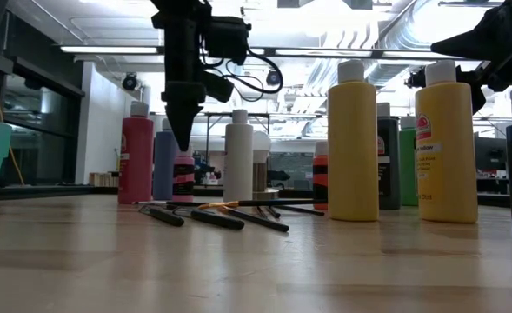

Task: Pick & Place Paint Supplies
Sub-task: Put the pink paint bottle into the green bin

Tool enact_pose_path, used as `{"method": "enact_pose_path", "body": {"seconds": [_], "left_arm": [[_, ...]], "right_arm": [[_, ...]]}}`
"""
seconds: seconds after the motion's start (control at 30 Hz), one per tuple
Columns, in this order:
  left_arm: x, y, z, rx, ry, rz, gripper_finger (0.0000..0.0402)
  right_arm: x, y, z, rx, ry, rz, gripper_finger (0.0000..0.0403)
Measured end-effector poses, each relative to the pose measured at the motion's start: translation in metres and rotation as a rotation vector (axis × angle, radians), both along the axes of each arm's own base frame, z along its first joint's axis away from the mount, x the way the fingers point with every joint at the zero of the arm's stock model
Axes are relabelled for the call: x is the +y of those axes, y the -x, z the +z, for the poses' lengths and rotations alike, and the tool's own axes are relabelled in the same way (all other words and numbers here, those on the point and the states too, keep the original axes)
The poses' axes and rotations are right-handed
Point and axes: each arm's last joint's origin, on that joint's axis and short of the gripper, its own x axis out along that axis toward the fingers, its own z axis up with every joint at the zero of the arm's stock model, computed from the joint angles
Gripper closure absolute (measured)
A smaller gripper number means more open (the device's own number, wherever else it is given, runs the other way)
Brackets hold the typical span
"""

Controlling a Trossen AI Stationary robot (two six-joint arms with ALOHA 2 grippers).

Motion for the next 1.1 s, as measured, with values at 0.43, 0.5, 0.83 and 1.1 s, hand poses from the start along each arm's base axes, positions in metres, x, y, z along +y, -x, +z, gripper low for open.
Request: {"method": "enact_pose_path", "body": {"seconds": [0.43,0.5,0.83,1.1], "left_arm": [[-0.012,0.014,0.029,-0.010,-0.008,-0.105,0.0285],[-0.017,0.018,0.041,-0.025,-0.011,-0.160,0.0285],[-0.076,0.041,0.086,-0.056,0.042,-0.510,0.0286],[-0.136,0.066,0.104,-0.111,0.070,-0.623,0.0286]], "right_arm": [[0.000,0.000,0.000,0.000,0.000,0.000,0.0104],[0.000,0.000,0.000,0.000,0.000,0.000,0.0104],[0.000,0.000,0.000,0.000,0.000,0.000,0.0104],[0.000,0.000,0.000,0.000,0.000,0.000,0.0104]]}}
